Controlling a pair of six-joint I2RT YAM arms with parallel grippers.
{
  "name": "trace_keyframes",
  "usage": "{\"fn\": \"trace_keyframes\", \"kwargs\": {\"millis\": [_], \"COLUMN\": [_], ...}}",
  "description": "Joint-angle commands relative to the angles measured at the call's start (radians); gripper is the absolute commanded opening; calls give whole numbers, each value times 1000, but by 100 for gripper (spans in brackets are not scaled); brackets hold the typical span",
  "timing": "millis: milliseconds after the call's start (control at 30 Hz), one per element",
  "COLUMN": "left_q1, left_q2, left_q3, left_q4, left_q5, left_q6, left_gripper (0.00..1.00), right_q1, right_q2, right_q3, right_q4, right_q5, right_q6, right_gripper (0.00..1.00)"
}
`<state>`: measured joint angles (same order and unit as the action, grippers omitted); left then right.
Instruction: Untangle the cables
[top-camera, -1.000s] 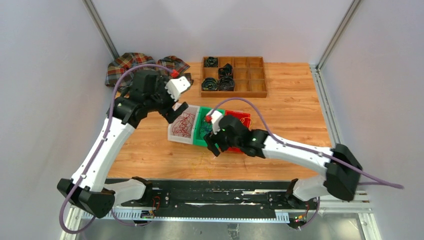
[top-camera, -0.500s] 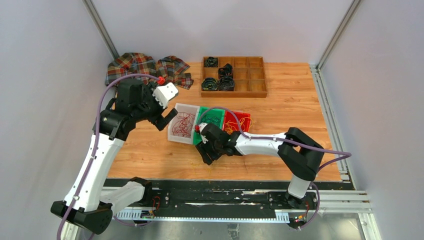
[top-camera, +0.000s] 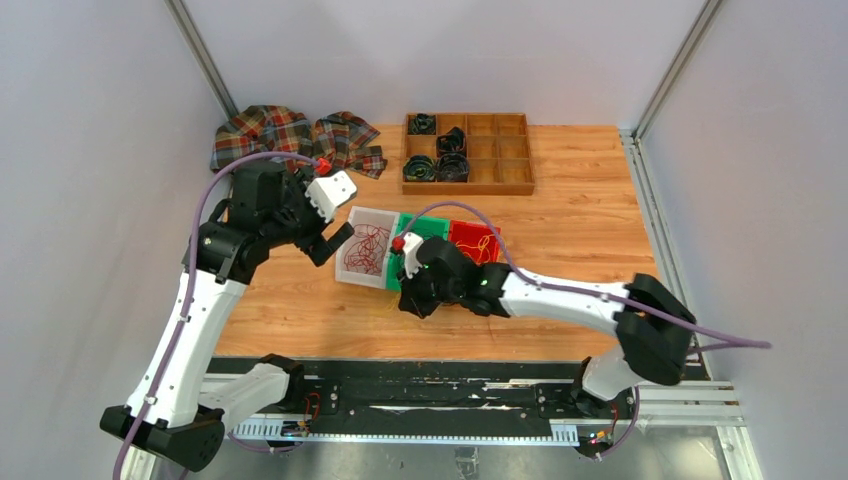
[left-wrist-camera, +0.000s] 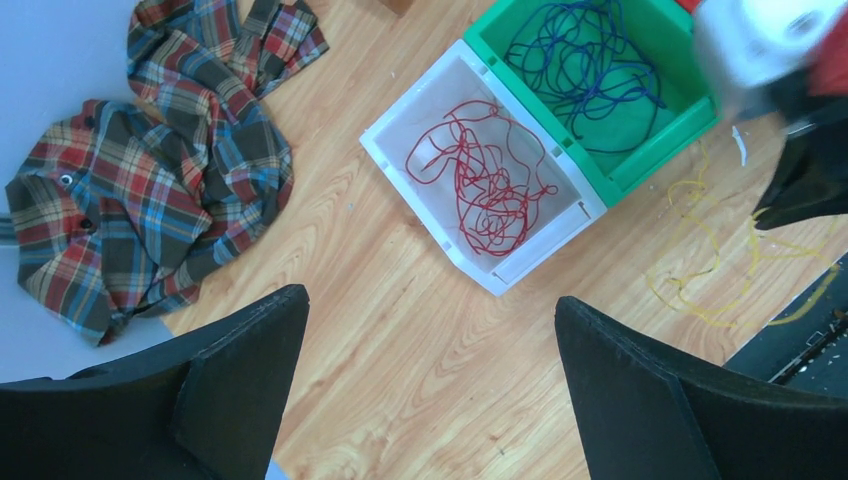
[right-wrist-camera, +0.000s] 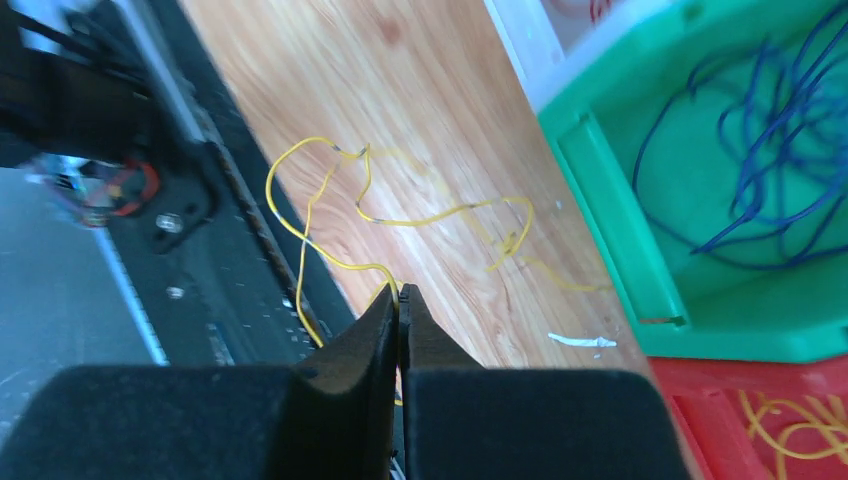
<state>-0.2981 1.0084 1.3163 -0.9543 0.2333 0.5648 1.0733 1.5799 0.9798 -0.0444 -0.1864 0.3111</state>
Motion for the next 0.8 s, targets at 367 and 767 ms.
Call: {"fn": "trace_keyframes", "kwargs": {"millis": [367, 767], "left_q1": [7, 7], "left_q2": [-1, 13], "left_q3": [17, 43], "left_q4": [-24, -23], "left_q5": [114, 97], "left_q6": [-9, -8], "left_gripper": [99, 98], "right_q1": [-121, -425], "right_q2": [-454, -369], "right_q3": [-61, -113], "right_q4": [-41, -132], "right_q5": [70, 116], "right_q6": [-148, -154], "right_gripper": [1, 1]}}
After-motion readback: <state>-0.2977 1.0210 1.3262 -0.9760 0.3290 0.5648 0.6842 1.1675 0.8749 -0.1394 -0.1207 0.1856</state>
